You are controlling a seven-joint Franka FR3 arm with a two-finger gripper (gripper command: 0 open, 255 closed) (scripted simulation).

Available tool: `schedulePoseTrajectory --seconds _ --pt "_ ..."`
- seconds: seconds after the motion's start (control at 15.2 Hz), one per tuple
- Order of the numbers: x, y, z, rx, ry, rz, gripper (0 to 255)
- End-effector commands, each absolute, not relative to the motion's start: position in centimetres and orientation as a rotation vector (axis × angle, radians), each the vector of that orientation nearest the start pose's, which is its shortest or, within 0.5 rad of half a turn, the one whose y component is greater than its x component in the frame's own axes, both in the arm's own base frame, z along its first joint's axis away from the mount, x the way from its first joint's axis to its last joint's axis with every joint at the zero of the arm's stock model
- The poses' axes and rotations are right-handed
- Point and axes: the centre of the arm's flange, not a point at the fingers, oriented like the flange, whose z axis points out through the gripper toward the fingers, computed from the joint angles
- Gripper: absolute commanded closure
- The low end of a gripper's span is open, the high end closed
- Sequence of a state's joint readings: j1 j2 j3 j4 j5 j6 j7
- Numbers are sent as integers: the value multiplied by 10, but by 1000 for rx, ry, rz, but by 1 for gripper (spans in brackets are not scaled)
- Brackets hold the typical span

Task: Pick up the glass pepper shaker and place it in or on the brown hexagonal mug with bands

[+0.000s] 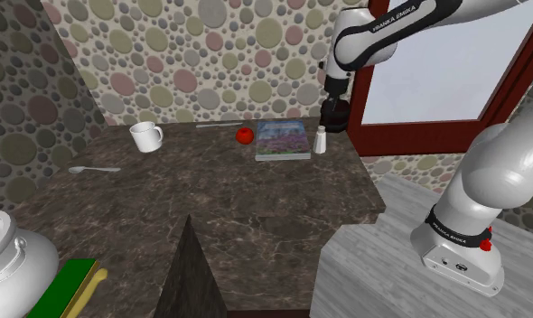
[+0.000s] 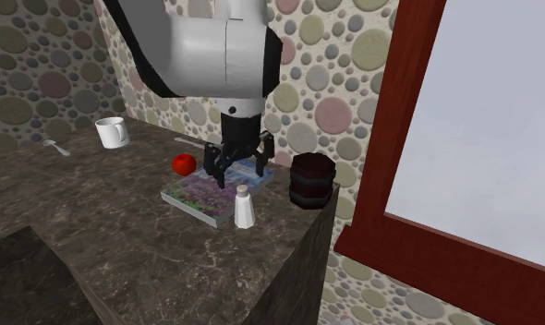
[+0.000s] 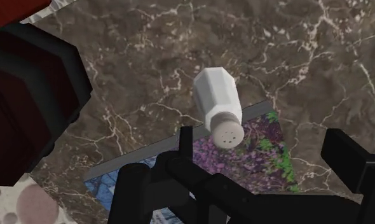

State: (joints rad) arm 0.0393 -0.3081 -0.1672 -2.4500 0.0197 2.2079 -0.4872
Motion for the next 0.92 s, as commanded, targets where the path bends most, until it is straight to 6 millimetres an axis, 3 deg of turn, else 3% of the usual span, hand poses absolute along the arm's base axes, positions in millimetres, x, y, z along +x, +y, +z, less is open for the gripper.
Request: schedulePoseTrajectory --seconds 0.0,0.53,0.86 --pt "458 -65 396 -3029 -590 -119 0" --pt "466 -64 350 -3022 -606 -116 0" --pt "466 -64 347 -3022 -606 -116 0"
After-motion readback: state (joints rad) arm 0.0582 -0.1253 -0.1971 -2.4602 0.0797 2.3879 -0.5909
